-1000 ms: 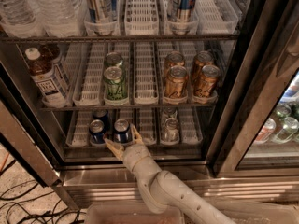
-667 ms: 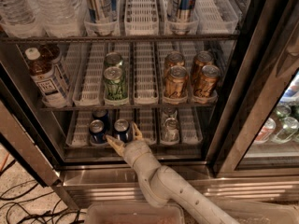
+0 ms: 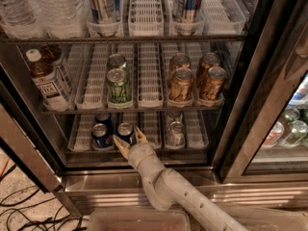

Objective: Pick pepsi can from bottom shelf of fridge

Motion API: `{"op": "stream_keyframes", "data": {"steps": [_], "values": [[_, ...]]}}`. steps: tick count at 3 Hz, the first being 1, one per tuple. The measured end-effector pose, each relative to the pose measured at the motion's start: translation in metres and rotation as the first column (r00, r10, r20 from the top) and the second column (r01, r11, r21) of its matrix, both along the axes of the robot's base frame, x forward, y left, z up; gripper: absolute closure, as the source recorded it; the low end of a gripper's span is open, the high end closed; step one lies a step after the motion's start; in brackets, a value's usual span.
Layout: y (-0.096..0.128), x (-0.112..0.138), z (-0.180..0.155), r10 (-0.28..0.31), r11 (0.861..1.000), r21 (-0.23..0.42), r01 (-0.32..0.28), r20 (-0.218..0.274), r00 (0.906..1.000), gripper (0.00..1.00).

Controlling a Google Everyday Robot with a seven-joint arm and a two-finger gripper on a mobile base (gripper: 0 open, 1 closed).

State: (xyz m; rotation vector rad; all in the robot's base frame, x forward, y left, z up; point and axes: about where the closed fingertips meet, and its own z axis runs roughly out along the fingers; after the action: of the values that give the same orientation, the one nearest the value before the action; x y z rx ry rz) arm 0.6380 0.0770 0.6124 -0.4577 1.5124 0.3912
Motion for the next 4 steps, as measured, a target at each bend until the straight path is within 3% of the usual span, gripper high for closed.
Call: {"op": "stream_keyframes", "data": {"steps": [2,3,4], "values": [[0.0,0.0,0.0,0.0,1.0,0.0,0.0,0.0,1.0,0.9],[0.006,-0.009,0.022,0.051,0.998,-0.025,-0.049,0.057,0.9971,1.0],[0.012,-0.025,0.055,0.132,0.991,-0.056,-0.125,0.144,0.9808,1.0]]}}
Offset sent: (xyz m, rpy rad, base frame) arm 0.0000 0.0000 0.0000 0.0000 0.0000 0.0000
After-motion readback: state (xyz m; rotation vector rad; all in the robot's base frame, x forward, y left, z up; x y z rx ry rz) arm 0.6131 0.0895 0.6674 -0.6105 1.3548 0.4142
